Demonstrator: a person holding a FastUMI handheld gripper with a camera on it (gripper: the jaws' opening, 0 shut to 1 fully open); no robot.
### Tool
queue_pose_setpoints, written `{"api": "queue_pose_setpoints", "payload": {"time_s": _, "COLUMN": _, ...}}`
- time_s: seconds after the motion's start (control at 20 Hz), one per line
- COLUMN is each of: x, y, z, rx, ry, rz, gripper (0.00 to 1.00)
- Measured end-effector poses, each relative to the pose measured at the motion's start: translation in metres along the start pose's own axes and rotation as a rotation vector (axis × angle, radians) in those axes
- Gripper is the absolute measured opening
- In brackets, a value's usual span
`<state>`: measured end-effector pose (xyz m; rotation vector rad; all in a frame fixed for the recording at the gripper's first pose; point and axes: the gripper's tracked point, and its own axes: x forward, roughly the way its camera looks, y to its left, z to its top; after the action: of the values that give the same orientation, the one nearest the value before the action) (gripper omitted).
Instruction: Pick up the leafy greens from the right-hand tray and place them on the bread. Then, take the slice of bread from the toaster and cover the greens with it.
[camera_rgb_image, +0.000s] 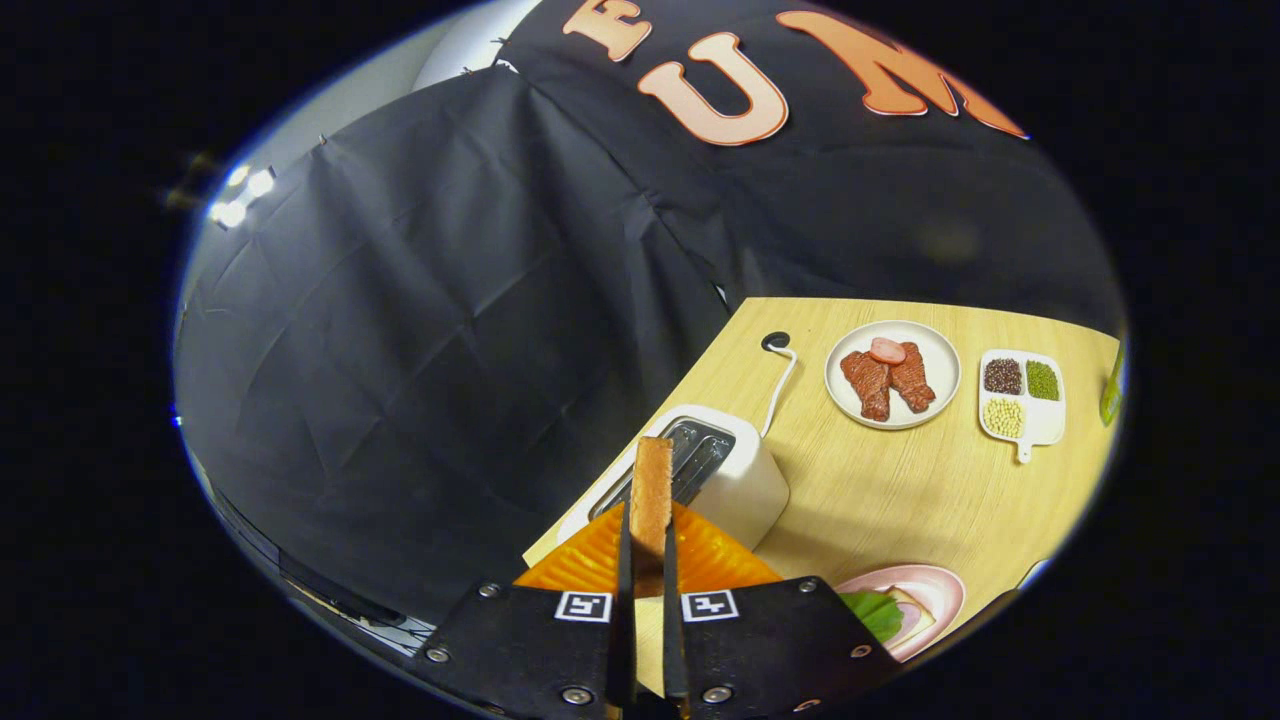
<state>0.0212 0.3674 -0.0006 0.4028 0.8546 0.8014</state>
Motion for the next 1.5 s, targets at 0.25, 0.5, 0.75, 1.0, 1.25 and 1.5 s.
{"api": "queue_pose_setpoints", "payload": {"time_s": 0.25, "x": -0.029, "y": -0.025, "z": -0.014, "rx": 0.038, "ry": -0.033, "rz": 0.003, "gripper": 0.11}}
{"api": "queue_pose_setpoints", "payload": {"time_s": 0.5, "x": -0.054, "y": -0.053, "z": -0.026, "rx": 0.099, "ry": -0.078, "rz": 0.001, "gripper": 0.11}}
{"api": "queue_pose_setpoints", "payload": {"time_s": 0.75, "x": -0.074, "y": -0.078, "z": -0.045, "rx": 0.148, "ry": -0.092, "rz": -0.007, "gripper": 0.11}}
{"api": "queue_pose_setpoints", "payload": {"time_s": 1.0, "x": -0.081, "y": -0.100, "z": -0.072, "rx": 0.189, "ry": -0.088, "rz": -0.014, "gripper": 0.11}}
{"api": "queue_pose_setpoints", "payload": {"time_s": 1.25, "x": -0.082, "y": -0.117, "z": -0.100, "rx": 0.226, "ry": -0.061, "rz": -0.018, "gripper": 0.11}}
{"api": "queue_pose_setpoints", "payload": {"time_s": 1.5, "x": -0.073, "y": -0.137, "z": -0.130, "rx": 0.275, "ry": -0.018, "rz": -0.023, "gripper": 0.11}}
